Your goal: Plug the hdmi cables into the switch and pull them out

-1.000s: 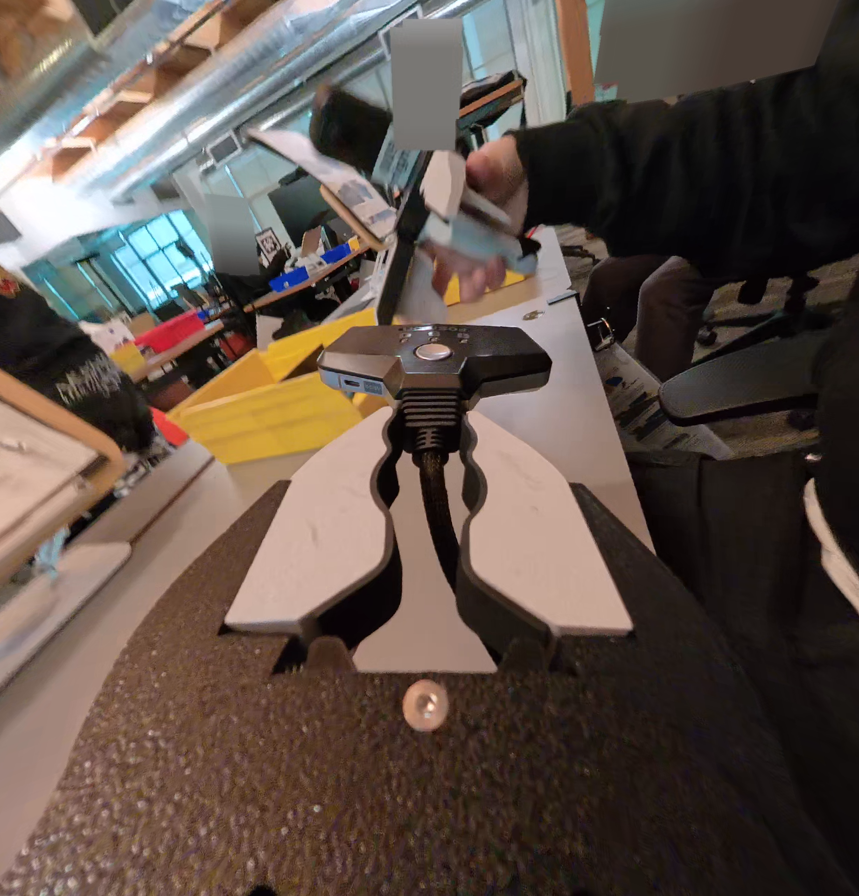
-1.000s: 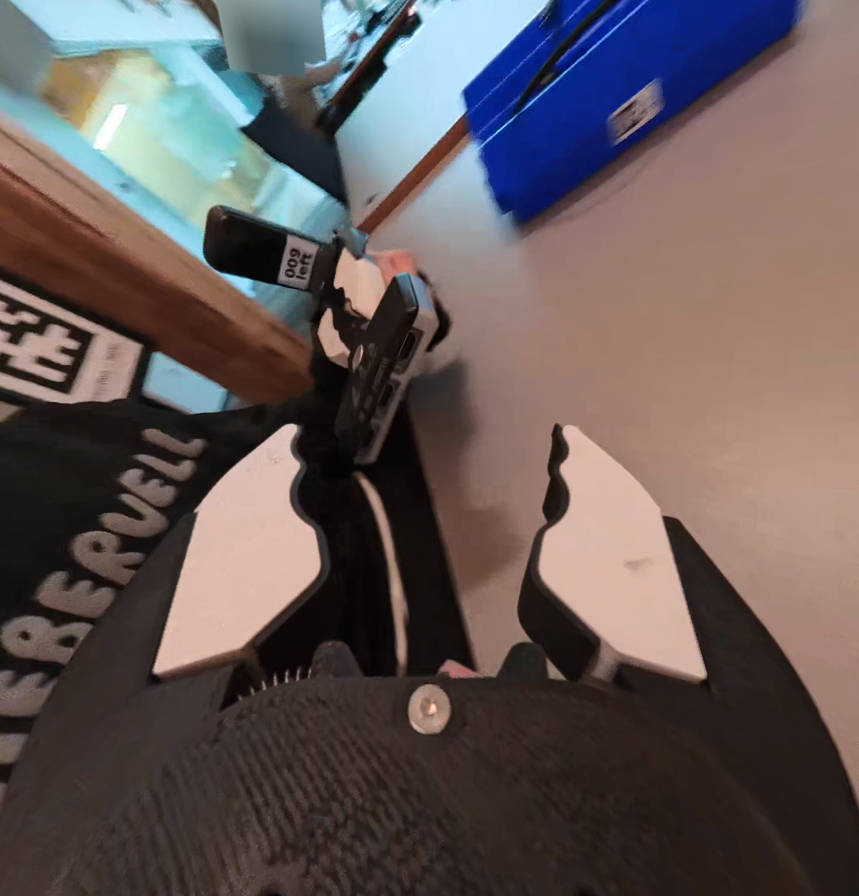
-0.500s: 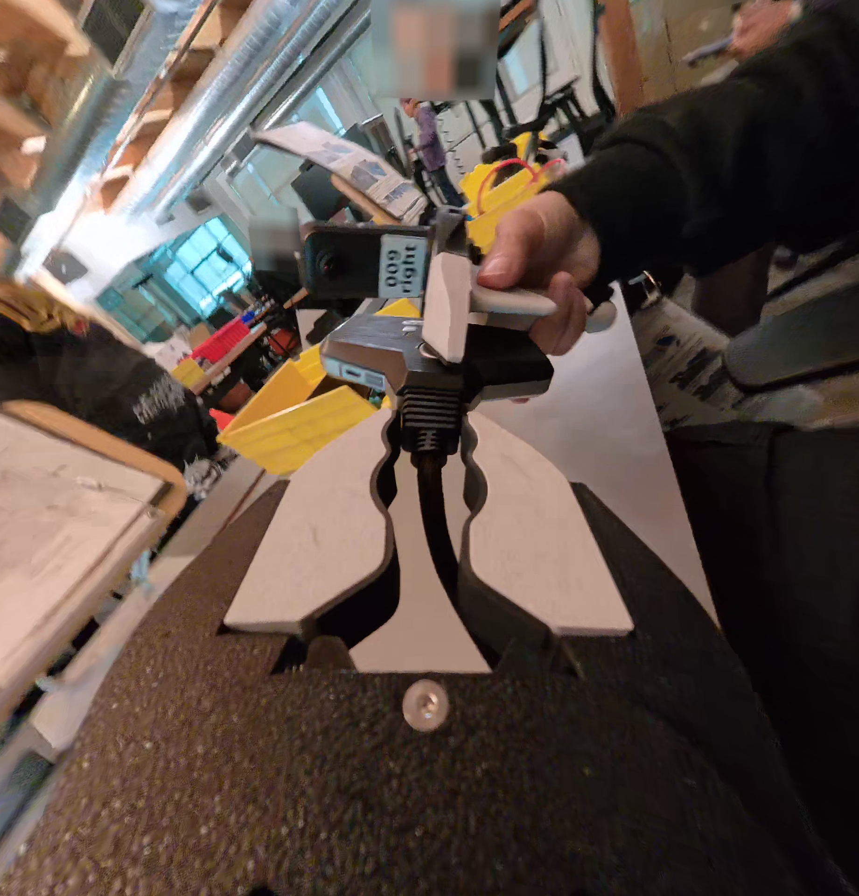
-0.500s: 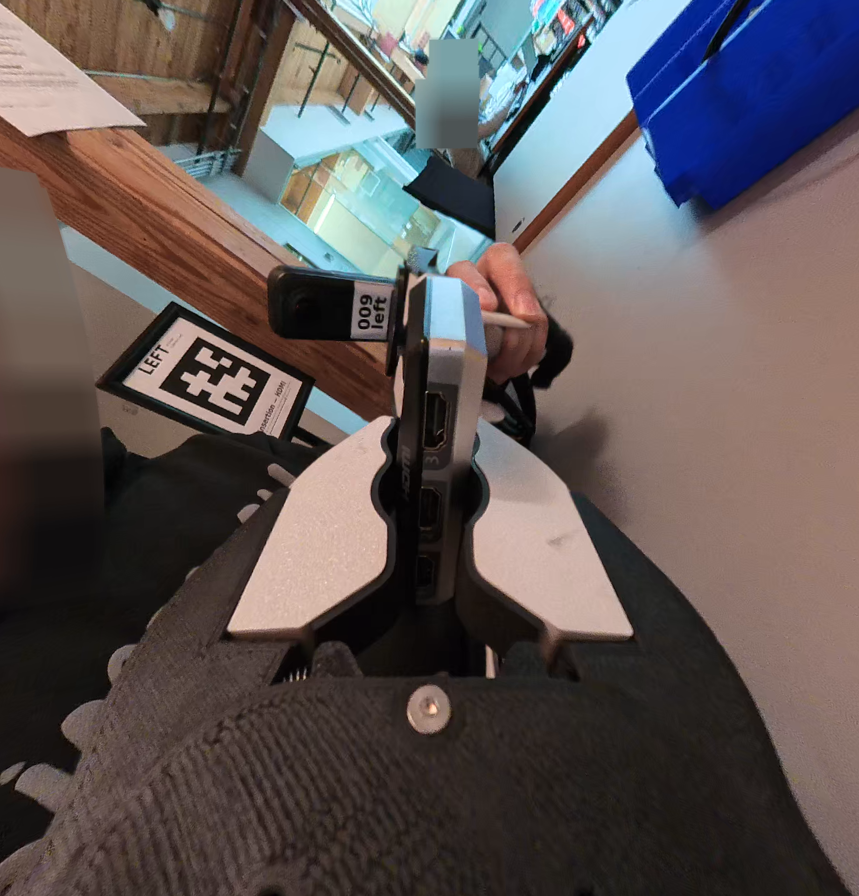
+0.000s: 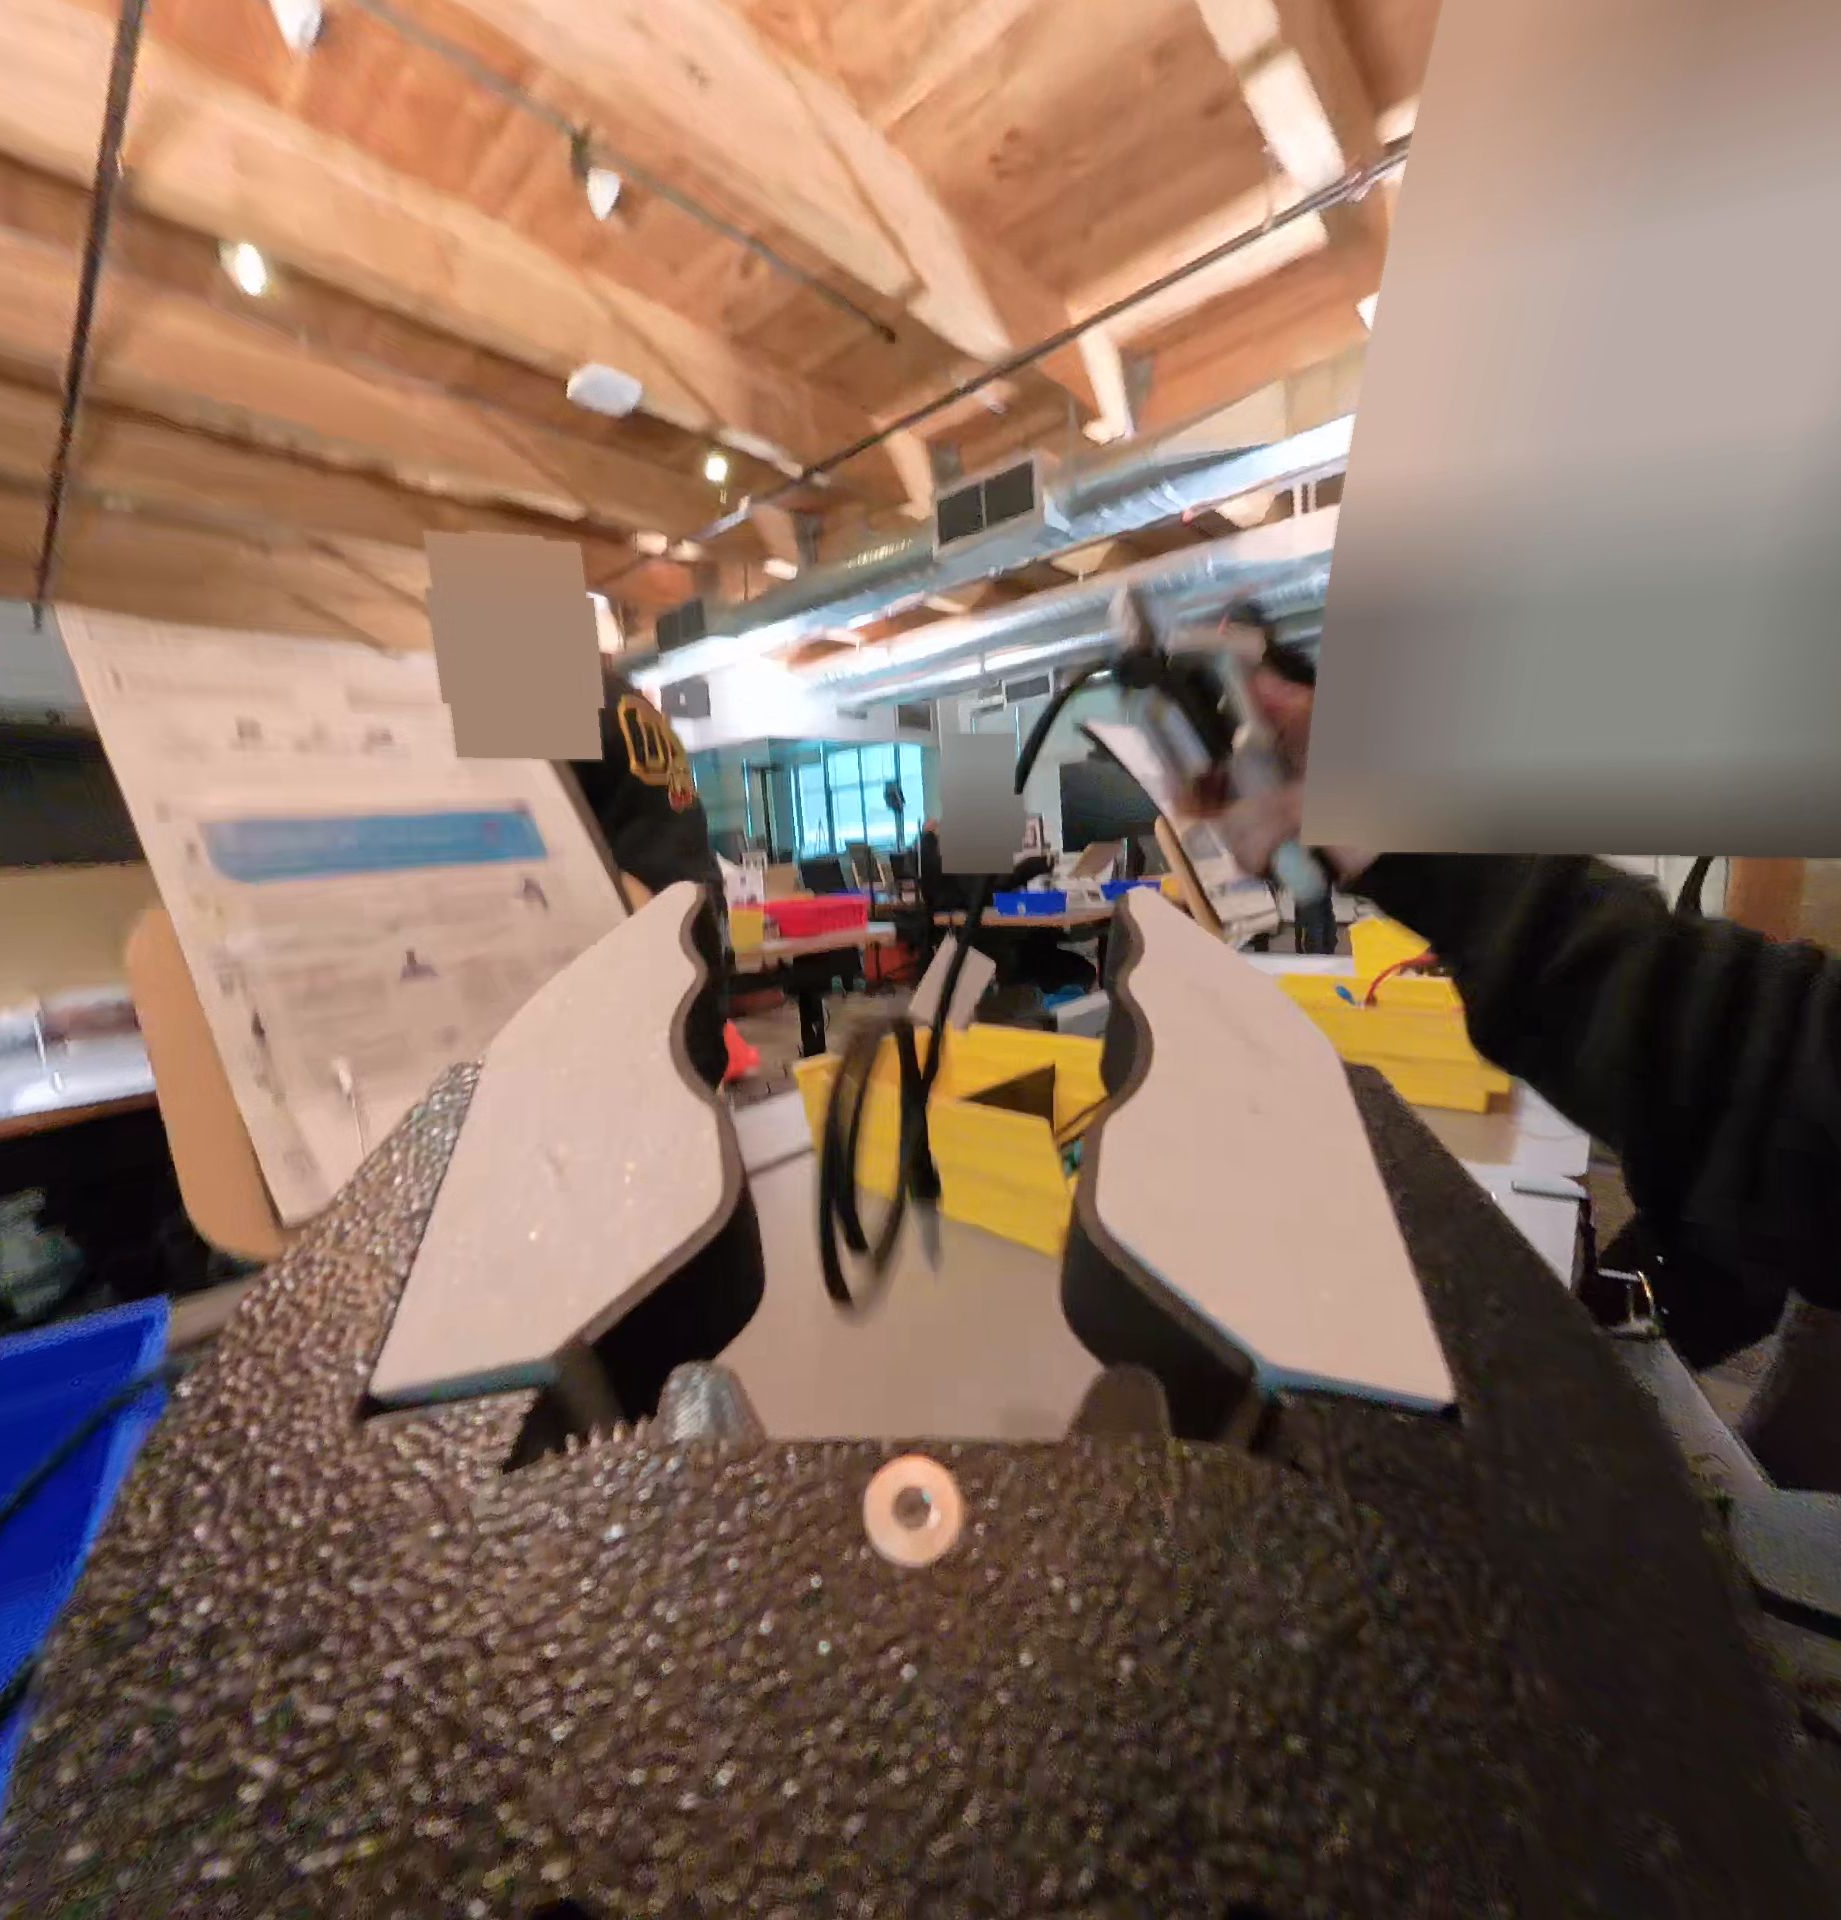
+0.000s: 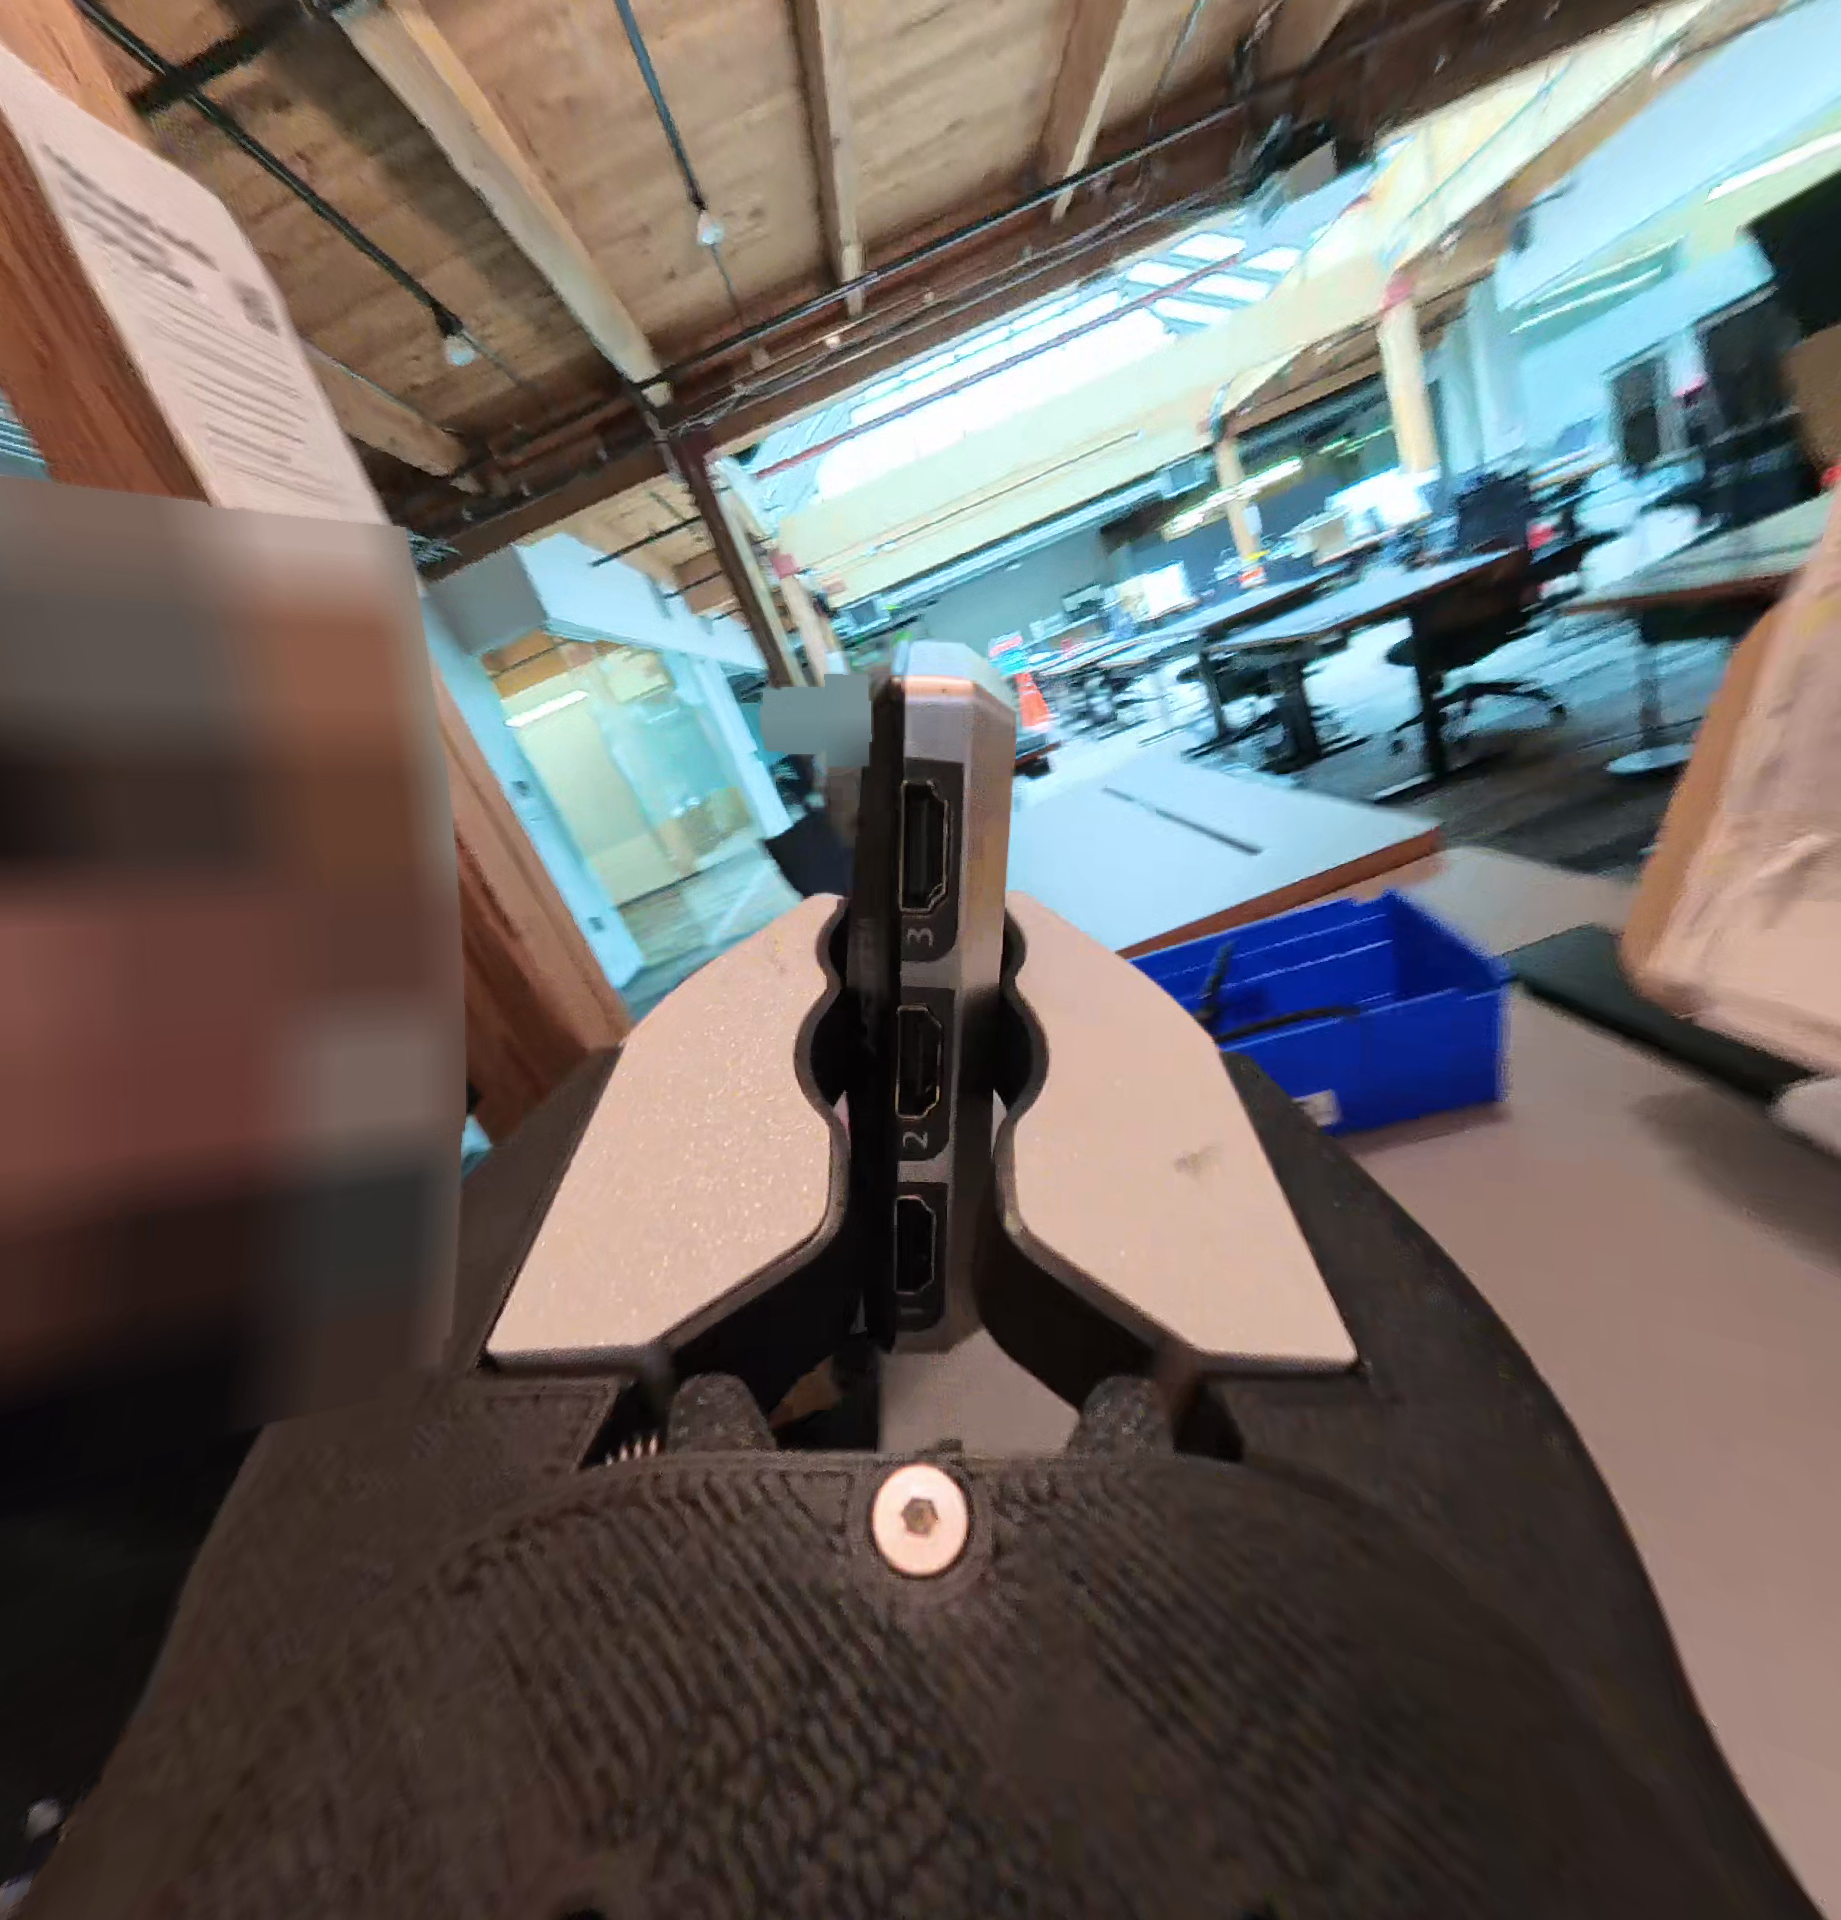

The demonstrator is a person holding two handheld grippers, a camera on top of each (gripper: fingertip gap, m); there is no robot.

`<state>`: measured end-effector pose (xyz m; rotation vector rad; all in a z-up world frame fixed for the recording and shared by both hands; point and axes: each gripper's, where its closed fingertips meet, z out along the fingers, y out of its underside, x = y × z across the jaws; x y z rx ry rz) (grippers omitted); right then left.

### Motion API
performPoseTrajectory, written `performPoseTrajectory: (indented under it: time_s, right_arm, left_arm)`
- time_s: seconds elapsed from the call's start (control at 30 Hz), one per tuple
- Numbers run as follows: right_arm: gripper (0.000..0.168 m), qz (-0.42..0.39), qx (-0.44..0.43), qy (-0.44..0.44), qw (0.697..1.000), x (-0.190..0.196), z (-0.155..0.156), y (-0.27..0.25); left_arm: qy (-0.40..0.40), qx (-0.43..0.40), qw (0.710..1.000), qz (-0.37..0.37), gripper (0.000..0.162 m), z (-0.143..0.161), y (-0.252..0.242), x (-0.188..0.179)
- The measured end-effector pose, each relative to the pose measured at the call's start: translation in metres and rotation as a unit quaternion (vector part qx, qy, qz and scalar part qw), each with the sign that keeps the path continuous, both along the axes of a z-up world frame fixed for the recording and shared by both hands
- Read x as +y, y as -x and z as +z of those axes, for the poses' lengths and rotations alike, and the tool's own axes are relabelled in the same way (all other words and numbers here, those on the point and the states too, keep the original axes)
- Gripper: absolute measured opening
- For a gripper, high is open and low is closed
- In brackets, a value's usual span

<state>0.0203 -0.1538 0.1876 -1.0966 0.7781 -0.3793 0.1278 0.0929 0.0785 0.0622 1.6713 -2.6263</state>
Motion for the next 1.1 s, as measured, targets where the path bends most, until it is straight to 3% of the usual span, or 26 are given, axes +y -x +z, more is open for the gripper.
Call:
performPoseTrajectory:
  time_s: [0.03, 0.17, 0.3, 0.4, 0.57, 0.7, 0.77, 0.9, 1.0, 1.1]
  right_arm:
    - [0.025, -0.031, -0.001, 0.013, 0.999, -0.014, 0.012, -0.003]
    - [0.025, -0.174, 0.032, 0.080, 0.981, -0.094, 0.042, -0.019]
    - [0.025, -0.276, 0.054, 0.124, 0.952, -0.166, 0.053, -0.022]
    - [0.025, -0.306, 0.074, 0.150, 0.937, -0.201, 0.041, -0.027]
    - [0.024, -0.382, 0.143, 0.203, 0.890, -0.252, -0.010, -0.042]
    - [0.024, -0.370, 0.238, 0.334, 0.834, -0.269, -0.062, -0.054]
    - [0.024, -0.373, 0.270, 0.402, 0.792, -0.276, -0.080, -0.063]
    - [0.024, -0.372, 0.283, 0.543, 0.698, -0.282, -0.080, -0.084]
    - [0.024, -0.367, 0.277, 0.570, 0.681, -0.275, -0.053, -0.095]
    - [0.024, -0.371, 0.247, 0.556, 0.702, -0.265, -0.012, -0.098]
  left_arm:
    - [-0.019, 0.013, 1.000, -0.005, 0.071, -0.014, -0.007, -0.010]
    - [-0.084, 0.054, 0.994, -0.042, 0.073, -0.067, -0.019, -0.049]
    - [-0.115, 0.054, 0.990, -0.066, 0.072, -0.094, -0.016, -0.071]
    - [-0.131, 0.045, 0.987, -0.078, 0.071, -0.107, -0.012, -0.079]
    - [-0.138, 0.050, 0.984, -0.098, 0.070, -0.119, -0.008, -0.086]
    - [-0.143, 0.055, 0.983, -0.105, 0.069, -0.128, -0.007, -0.089]
    - [-0.148, 0.053, 0.982, -0.103, 0.069, -0.134, -0.009, -0.091]
    - [-0.147, 0.063, 0.981, -0.110, 0.068, -0.142, -0.012, -0.094]
    - [-0.146, 0.073, 0.979, -0.120, 0.067, -0.146, -0.012, -0.093]
    - [-0.140, 0.071, 0.980, -0.121, 0.067, -0.145, -0.012, -0.091]
